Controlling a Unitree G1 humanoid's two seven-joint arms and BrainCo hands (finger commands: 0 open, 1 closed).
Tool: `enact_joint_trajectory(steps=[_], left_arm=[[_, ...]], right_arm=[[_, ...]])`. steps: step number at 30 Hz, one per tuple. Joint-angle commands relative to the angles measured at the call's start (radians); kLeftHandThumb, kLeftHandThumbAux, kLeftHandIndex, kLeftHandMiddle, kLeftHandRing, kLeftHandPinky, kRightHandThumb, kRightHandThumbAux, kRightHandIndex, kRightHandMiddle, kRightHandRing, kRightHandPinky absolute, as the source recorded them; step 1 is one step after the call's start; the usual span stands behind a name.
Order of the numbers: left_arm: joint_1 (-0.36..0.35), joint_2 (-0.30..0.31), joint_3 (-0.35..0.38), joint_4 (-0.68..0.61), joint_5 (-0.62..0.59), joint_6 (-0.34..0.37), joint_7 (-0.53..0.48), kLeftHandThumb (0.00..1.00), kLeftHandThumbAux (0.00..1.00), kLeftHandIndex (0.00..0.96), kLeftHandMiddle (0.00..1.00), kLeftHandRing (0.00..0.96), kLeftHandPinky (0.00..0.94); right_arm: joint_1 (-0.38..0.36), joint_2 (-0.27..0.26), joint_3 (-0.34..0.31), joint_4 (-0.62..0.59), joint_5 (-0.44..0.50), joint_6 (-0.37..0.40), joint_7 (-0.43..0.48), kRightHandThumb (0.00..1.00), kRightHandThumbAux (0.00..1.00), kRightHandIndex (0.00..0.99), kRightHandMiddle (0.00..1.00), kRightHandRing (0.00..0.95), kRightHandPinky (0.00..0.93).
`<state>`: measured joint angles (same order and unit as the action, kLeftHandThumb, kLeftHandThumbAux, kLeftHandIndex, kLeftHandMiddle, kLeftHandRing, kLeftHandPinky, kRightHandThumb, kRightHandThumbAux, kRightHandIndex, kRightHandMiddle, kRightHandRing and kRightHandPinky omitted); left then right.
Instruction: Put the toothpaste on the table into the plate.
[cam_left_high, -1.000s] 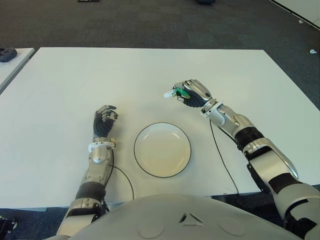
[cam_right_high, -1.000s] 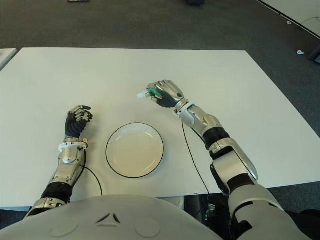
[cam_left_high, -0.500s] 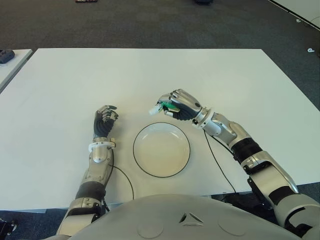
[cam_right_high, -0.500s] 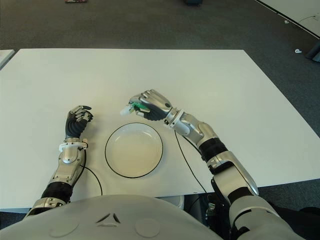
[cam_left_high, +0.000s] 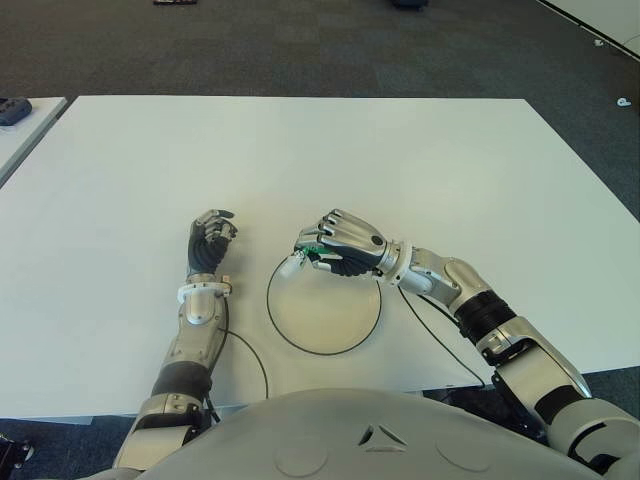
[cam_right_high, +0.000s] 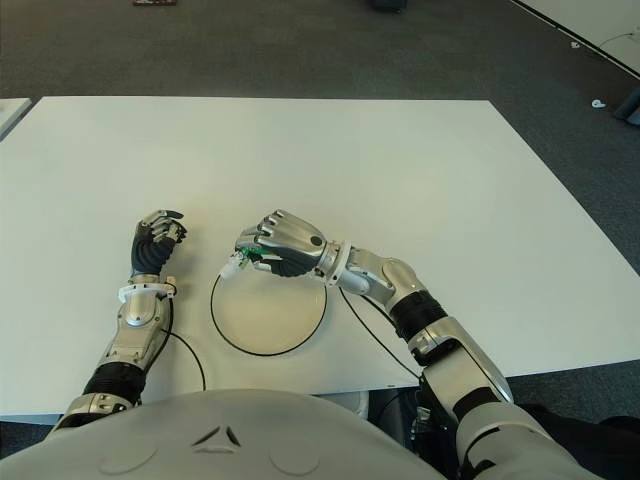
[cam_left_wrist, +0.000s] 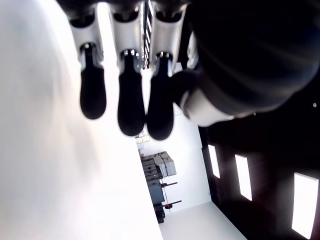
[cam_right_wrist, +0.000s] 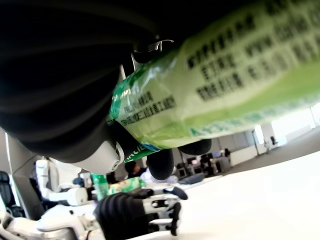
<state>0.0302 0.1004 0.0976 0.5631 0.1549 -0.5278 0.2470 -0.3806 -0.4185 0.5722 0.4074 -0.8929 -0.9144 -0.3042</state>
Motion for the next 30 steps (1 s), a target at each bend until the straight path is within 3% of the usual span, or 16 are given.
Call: enact_joint_trajectory(steps=[1, 12, 20, 29, 30], left_arm=[[-0.002, -0.003, -0.002, 0.03, -0.008, -0.012, -0.004, 0.697, 0.721, 0.435, 0.608, 0.594, 0.568], [-0.005, -0.001, -0.007, 0.031, -0.003, 0.005, -0.005, 0.696, 0.721, 0.435, 0.598, 0.59, 0.566], [-0.007, 0.002, -0.006, 0.033, -0.008, 0.011, -0.012, 0.696, 0.721, 0.435, 0.603, 0.591, 0.562], [-0.011, 0.005, -0.006, 0.048, -0.004, -0.012, -0.004, 0.696, 0.721, 0.435, 0.6, 0.592, 0.572], [-0.012, 0.005, -0.006, 0.05, -0.004, -0.016, -0.002, 0.696, 0.721, 0.435, 0.601, 0.592, 0.572]], right_arm=[[-0.002, -0.023, 0.023, -0.012, -0.046, -0.01, 0.015, 0.718, 0.714, 0.441, 0.899, 0.898, 0.907], [0.004, -0.051, 0.072, -0.032, -0.028, 0.005, 0.196, 0.713, 0.717, 0.441, 0.896, 0.891, 0.894], [0.015, -0.049, 0.089, -0.018, -0.057, 0.025, 0.227, 0.71, 0.72, 0.44, 0.879, 0.875, 0.871], [0.01, -0.046, 0.104, -0.001, -0.084, 0.049, 0.228, 0.707, 0.72, 0.438, 0.771, 0.782, 0.776], [0.01, -0.046, 0.101, -0.005, -0.074, 0.056, 0.242, 0.705, 0.721, 0.434, 0.696, 0.729, 0.739]])
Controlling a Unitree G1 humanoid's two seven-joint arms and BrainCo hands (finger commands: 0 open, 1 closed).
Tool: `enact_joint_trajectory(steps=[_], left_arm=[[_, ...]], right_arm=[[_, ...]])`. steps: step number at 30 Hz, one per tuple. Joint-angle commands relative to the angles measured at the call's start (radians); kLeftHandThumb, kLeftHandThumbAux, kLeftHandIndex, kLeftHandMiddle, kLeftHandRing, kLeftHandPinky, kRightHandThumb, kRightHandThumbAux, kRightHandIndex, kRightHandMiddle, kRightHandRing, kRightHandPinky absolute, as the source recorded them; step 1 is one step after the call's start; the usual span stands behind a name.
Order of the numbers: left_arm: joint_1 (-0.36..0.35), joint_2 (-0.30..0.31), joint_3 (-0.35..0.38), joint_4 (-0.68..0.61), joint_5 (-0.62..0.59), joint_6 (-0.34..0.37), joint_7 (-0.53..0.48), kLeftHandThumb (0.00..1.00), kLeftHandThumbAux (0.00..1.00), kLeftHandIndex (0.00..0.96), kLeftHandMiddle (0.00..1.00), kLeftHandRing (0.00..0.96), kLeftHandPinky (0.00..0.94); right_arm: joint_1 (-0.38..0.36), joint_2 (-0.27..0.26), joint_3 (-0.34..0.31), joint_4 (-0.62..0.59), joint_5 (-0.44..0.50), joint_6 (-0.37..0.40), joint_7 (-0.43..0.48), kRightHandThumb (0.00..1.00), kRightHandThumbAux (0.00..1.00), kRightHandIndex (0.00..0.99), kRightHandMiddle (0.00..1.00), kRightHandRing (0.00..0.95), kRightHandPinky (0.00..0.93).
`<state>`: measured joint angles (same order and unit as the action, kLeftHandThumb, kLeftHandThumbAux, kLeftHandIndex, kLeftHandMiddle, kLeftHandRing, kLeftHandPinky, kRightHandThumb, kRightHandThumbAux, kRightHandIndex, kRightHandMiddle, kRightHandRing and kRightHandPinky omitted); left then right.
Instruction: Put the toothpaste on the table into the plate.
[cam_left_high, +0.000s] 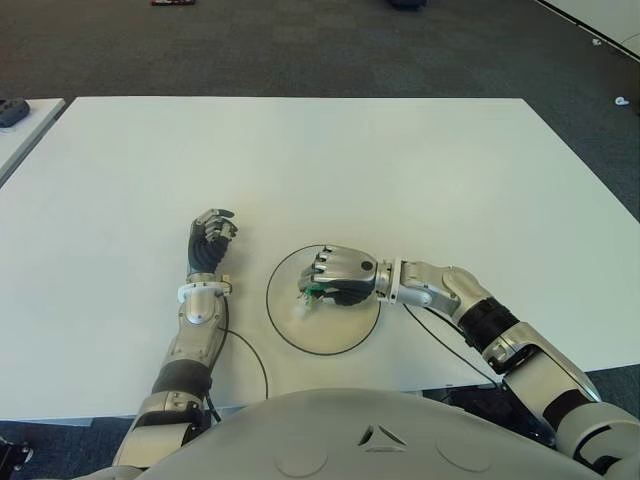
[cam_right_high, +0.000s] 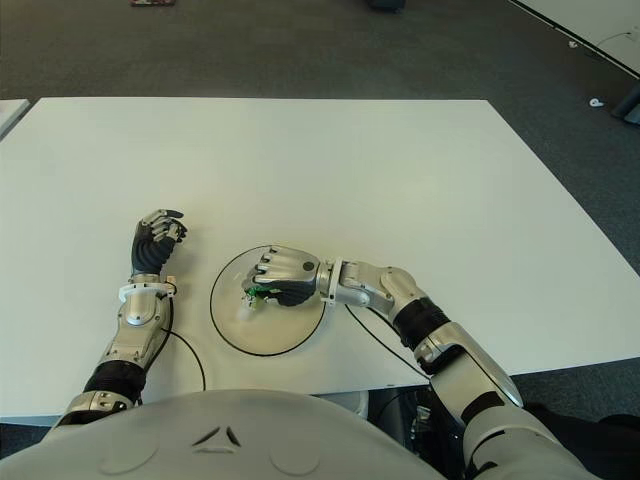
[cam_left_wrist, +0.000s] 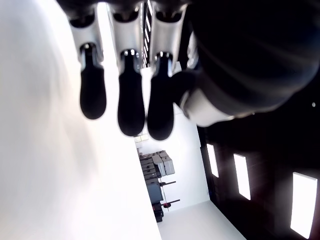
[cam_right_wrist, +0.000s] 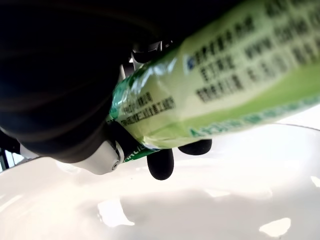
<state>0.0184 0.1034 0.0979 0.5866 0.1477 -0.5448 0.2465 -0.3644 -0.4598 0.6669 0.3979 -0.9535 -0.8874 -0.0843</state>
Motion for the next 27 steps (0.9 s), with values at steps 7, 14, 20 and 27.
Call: enact_joint_trajectory(steps=[7, 14, 20, 27], left_arm=[[-0.002, -0.003, -0.004, 0.031, 0.0, -0.012, 0.002, 0.696, 0.721, 0.434, 0.601, 0.588, 0.561], [-0.002, -0.009, -0.002, 0.023, -0.004, 0.005, 0.003, 0.696, 0.721, 0.435, 0.604, 0.591, 0.557], [-0.001, -0.012, -0.001, 0.015, -0.004, 0.021, 0.005, 0.697, 0.721, 0.436, 0.615, 0.602, 0.567], [0.001, -0.017, 0.001, 0.004, -0.007, 0.038, 0.007, 0.696, 0.721, 0.436, 0.617, 0.601, 0.563]], right_arm=[[-0.004, -0.004, -0.001, -0.006, 0.047, 0.052, 0.111, 0.421, 0.723, 0.19, 0.199, 0.253, 0.336], [-0.005, -0.003, -0.009, -0.005, 0.072, 0.053, 0.13, 0.064, 0.613, 0.03, 0.05, 0.099, 0.158], [-0.017, 0.001, -0.015, 0.019, 0.117, 0.024, 0.146, 0.006, 0.548, 0.003, 0.005, 0.017, 0.026], [-0.02, 0.007, -0.021, 0.039, 0.194, 0.004, 0.197, 0.025, 0.471, 0.0, 0.0, 0.001, 0.001]])
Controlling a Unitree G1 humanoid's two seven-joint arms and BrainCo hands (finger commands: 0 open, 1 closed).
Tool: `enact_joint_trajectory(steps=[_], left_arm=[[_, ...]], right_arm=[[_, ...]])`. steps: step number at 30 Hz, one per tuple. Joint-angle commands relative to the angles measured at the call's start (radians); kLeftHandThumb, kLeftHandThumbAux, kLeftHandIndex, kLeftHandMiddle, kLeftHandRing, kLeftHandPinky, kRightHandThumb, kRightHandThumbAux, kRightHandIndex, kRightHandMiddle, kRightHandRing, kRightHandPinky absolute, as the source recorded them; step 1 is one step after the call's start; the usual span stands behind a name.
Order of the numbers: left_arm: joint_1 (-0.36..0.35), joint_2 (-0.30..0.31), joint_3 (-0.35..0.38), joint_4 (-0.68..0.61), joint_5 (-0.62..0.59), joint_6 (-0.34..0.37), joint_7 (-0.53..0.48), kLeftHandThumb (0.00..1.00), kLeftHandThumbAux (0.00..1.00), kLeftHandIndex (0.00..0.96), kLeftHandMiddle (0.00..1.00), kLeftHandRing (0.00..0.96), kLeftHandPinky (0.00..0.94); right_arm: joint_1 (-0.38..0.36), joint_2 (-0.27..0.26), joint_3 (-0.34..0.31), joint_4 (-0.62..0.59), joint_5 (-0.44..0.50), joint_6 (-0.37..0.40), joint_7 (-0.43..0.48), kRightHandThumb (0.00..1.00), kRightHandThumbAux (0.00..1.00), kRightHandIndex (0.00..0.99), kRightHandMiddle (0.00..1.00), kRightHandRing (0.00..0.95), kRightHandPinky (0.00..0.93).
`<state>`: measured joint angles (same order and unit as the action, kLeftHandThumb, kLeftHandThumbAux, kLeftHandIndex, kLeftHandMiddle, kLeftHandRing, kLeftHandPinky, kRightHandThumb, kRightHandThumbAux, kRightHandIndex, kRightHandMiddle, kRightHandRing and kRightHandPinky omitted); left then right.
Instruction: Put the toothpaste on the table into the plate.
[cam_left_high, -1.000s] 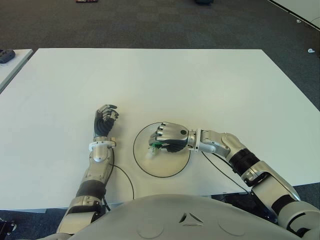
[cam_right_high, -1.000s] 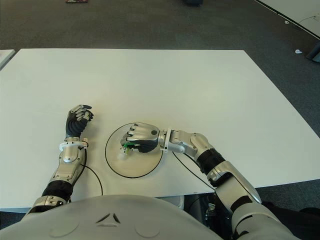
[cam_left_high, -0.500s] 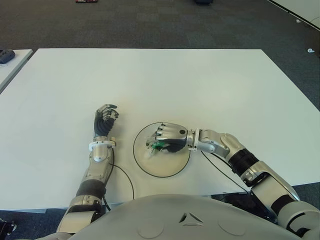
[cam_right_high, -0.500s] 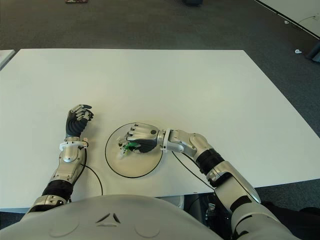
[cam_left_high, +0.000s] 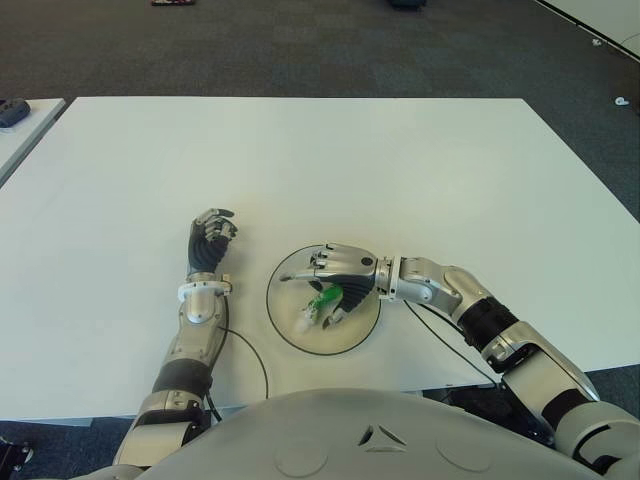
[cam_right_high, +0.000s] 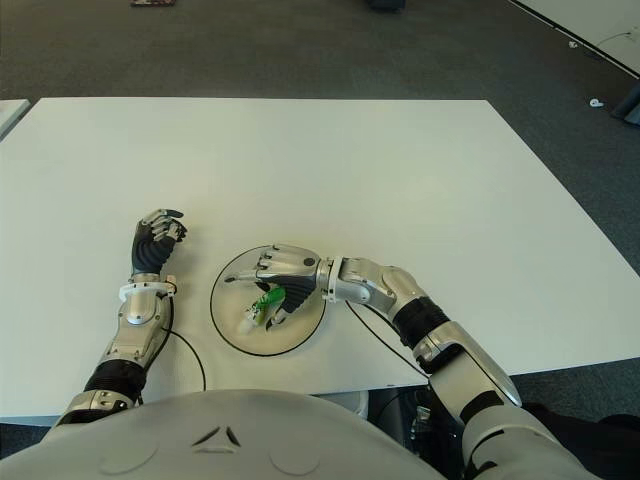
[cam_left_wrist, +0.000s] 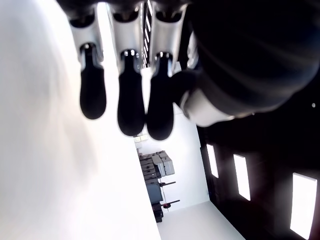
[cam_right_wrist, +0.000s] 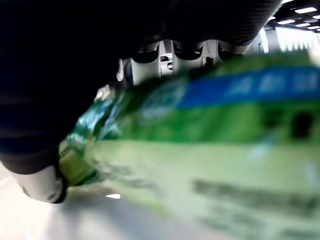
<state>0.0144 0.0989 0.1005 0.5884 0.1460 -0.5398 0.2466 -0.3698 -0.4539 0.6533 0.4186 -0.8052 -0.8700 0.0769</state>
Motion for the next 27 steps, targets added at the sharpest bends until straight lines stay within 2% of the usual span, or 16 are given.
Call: enact_joint_trajectory(steps=[1, 17, 25, 27], left_arm=[[0.006, -0.013, -0.002, 0.0, -0.005, 0.036, 0.006, 0.696, 0.721, 0.436, 0.617, 0.6, 0.565], [0.011, -0.016, -0.006, -0.011, 0.002, 0.043, 0.007, 0.698, 0.721, 0.436, 0.618, 0.607, 0.581], [0.005, -0.015, -0.006, 0.0, 0.0, 0.041, 0.003, 0.698, 0.721, 0.437, 0.622, 0.603, 0.561], [0.007, -0.014, -0.009, -0.005, 0.007, 0.048, 0.006, 0.698, 0.721, 0.436, 0.62, 0.601, 0.562]], right_arm=[[-0.014, 0.002, -0.009, 0.019, 0.055, -0.015, 0.042, 0.035, 0.456, 0.0, 0.0, 0.0, 0.0], [-0.016, 0.002, -0.056, -0.002, 0.162, -0.043, 0.09, 0.073, 0.38, 0.0, 0.0, 0.0, 0.0], [-0.054, 0.011, -0.138, -0.015, 0.255, -0.083, 0.077, 0.097, 0.365, 0.0, 0.0, 0.0, 0.0], [-0.069, 0.035, -0.182, -0.013, 0.281, -0.108, 0.028, 0.105, 0.36, 0.0, 0.0, 0.0, 0.0]])
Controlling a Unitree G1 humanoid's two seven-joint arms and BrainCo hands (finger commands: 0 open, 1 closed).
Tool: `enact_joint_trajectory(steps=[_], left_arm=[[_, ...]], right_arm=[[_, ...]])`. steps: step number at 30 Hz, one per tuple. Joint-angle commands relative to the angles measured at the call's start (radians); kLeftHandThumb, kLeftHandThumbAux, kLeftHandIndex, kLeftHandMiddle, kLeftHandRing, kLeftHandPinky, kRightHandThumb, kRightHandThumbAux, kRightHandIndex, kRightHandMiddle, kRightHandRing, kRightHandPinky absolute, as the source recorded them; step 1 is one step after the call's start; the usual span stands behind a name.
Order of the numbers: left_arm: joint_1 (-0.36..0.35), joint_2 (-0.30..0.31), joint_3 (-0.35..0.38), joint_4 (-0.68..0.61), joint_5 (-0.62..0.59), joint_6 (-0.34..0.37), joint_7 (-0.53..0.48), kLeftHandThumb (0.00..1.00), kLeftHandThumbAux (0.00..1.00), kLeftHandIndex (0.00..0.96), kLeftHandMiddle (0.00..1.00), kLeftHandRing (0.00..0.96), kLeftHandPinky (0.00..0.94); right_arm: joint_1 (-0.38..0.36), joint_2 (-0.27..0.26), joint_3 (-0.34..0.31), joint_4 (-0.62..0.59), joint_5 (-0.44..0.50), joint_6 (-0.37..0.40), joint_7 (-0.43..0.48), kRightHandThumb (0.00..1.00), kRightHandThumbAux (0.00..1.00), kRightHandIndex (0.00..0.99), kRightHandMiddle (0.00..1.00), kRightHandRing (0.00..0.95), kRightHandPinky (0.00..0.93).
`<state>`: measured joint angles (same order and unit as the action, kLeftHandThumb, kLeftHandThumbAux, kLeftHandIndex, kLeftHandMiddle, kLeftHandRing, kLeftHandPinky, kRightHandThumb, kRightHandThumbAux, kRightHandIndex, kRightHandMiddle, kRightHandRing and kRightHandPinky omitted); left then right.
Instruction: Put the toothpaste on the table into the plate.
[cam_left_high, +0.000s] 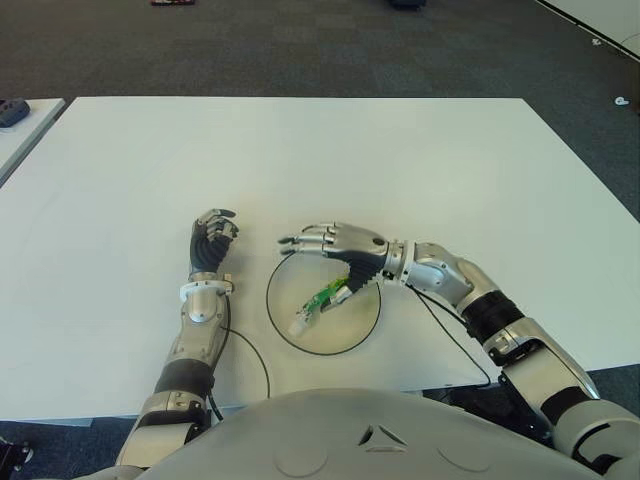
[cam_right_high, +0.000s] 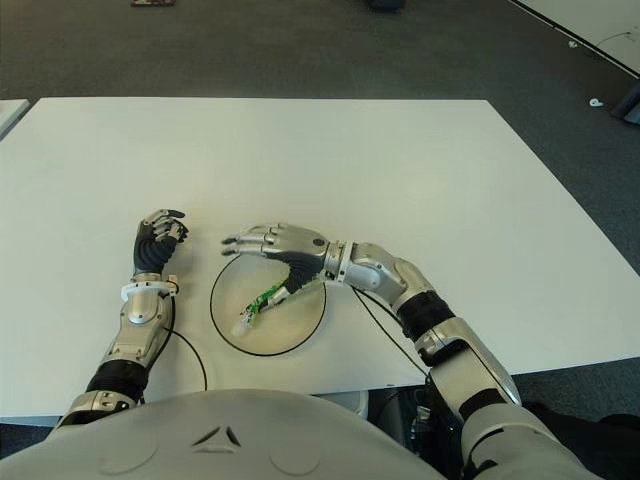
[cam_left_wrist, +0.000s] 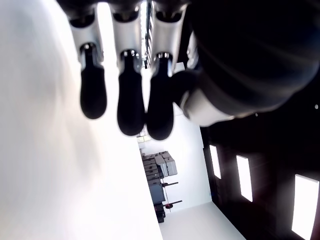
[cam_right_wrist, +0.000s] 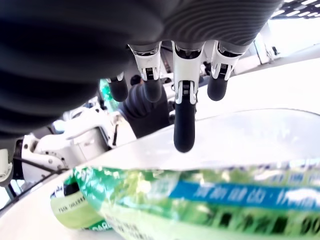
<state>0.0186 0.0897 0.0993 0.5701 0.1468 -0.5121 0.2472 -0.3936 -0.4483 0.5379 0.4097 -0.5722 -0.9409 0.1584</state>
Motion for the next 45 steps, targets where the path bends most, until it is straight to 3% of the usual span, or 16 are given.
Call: enact_joint_trajectory(steps=[1, 10, 15, 19, 23, 28, 32, 34, 35, 38, 45], left_arm=[[0.004, -0.005, -0.009, 0.01, 0.008, 0.024, 0.006, 0.698, 0.721, 0.436, 0.617, 0.599, 0.565], [0.013, -0.006, -0.014, -0.002, 0.017, 0.024, 0.004, 0.696, 0.721, 0.435, 0.604, 0.593, 0.565], [0.003, -0.001, -0.01, 0.023, 0.008, 0.006, -0.006, 0.696, 0.721, 0.435, 0.604, 0.593, 0.568], [-0.005, 0.001, -0.009, 0.047, 0.009, -0.027, -0.001, 0.696, 0.721, 0.435, 0.614, 0.603, 0.571], [-0.007, 0.002, -0.007, 0.056, 0.007, -0.035, 0.0, 0.696, 0.721, 0.436, 0.626, 0.606, 0.548], [-0.007, -0.001, -0.003, 0.056, -0.001, -0.032, -0.001, 0.697, 0.721, 0.436, 0.623, 0.598, 0.557], [-0.009, -0.007, -0.005, 0.06, 0.008, -0.046, 0.017, 0.698, 0.721, 0.436, 0.621, 0.604, 0.577], [-0.01, -0.007, -0.007, 0.061, 0.009, -0.048, 0.017, 0.699, 0.72, 0.436, 0.622, 0.605, 0.578], [-0.01, -0.007, -0.007, 0.062, 0.009, -0.049, 0.017, 0.699, 0.72, 0.436, 0.622, 0.606, 0.578], [-0.011, -0.006, -0.011, 0.062, 0.009, -0.051, 0.011, 0.699, 0.72, 0.436, 0.623, 0.608, 0.578], [-0.013, -0.005, -0.013, 0.061, 0.003, -0.042, -0.001, 0.699, 0.72, 0.436, 0.621, 0.602, 0.559]], right_arm=[[-0.051, 0.041, -0.084, -0.001, 0.057, -0.046, -0.073, 0.112, 0.354, 0.0, 0.0, 0.0, 0.0], [-0.051, 0.117, -0.17, 0.064, 0.116, -0.099, -0.177, 0.112, 0.344, 0.0, 0.0, 0.0, 0.018], [-0.034, 0.135, -0.204, 0.082, 0.194, -0.118, -0.171, 0.083, 0.371, 0.0, 0.0, 0.0, 0.067], [0.013, 0.176, -0.231, 0.048, 0.314, -0.053, -0.149, 0.049, 0.407, 0.0, 0.0, 0.0, 0.096], [0.081, 0.234, -0.283, -0.016, 0.369, 0.036, -0.181, 0.045, 0.526, 0.007, 0.013, 0.029, 0.149], [0.129, 0.287, -0.338, -0.051, 0.344, 0.078, -0.241, 0.162, 0.687, 0.078, 0.086, 0.097, 0.212], [0.15, 0.319, -0.401, -0.038, 0.278, 0.079, -0.34, 0.306, 0.77, 0.257, 0.215, 0.199, 0.283], [0.155, 0.324, -0.427, -0.016, 0.267, 0.079, -0.373, 0.338, 0.793, 0.302, 0.255, 0.243, 0.318], [0.157, 0.327, -0.437, -0.006, 0.263, 0.08, -0.387, 0.467, 0.77, 0.344, 0.292, 0.286, 0.353], [0.175, 0.345, -0.466, 0.008, 0.27, 0.112, -0.424, 0.624, 0.741, 0.396, 0.361, 0.358, 0.415], [0.197, 0.368, -0.5, 0.071, 0.305, 0.155, -0.451, 0.703, 0.727, 0.425, 0.478, 0.454, 0.447]])
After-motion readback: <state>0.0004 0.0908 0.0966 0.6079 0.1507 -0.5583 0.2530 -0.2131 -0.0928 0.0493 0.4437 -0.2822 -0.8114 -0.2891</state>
